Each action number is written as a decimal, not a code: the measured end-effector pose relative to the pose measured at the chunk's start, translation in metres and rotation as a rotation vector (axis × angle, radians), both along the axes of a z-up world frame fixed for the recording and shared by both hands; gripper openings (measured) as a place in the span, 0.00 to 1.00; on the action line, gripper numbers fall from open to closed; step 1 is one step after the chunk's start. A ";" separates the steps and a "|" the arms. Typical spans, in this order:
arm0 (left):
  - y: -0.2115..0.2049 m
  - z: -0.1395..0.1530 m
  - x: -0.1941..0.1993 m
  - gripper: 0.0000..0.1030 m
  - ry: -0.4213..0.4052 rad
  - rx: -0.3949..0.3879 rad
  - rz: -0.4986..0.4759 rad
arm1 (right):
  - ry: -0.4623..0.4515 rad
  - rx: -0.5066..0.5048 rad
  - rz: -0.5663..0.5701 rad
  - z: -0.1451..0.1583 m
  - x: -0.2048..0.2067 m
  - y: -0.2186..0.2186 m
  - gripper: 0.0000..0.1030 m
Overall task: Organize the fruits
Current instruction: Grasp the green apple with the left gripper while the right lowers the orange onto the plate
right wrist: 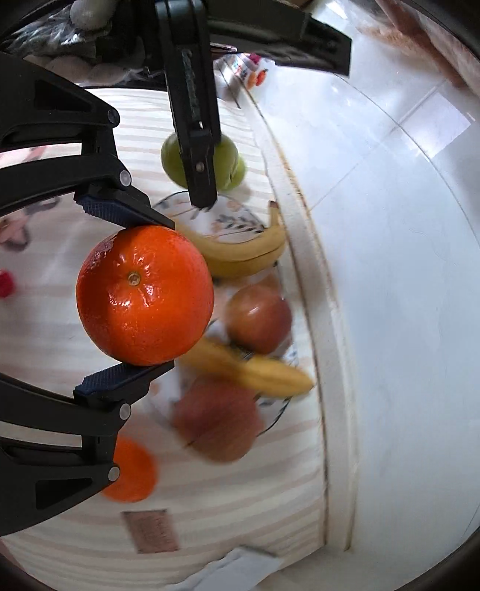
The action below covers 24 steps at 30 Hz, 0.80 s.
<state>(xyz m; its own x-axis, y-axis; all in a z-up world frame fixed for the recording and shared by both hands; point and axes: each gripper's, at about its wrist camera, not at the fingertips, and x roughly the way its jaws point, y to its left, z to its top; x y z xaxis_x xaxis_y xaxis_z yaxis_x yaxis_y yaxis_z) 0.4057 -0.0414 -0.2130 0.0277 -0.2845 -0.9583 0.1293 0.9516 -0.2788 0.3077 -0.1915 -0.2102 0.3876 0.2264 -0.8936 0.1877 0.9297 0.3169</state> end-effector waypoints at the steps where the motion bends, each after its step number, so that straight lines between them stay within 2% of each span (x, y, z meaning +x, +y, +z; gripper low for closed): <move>1: 0.002 -0.003 0.009 0.54 0.014 0.001 -0.001 | 0.011 -0.002 -0.003 -0.003 0.008 0.002 0.66; 6: -0.006 -0.026 0.030 0.54 0.061 0.035 -0.018 | 0.060 -0.010 -0.005 -0.020 0.033 0.012 0.66; 10: -0.011 -0.040 0.032 0.54 0.086 0.067 -0.048 | 0.090 -0.025 0.009 -0.031 0.037 0.015 0.66; 17: -0.013 -0.060 0.033 0.55 0.136 0.098 -0.017 | 0.120 0.028 -0.008 -0.039 0.042 0.009 0.66; 20: -0.011 -0.062 0.033 0.55 0.143 0.075 -0.005 | 0.122 0.024 0.005 -0.038 0.043 0.008 0.66; 24: -0.011 -0.060 0.031 0.64 0.131 0.071 -0.006 | 0.124 0.007 0.011 -0.036 0.042 0.010 0.66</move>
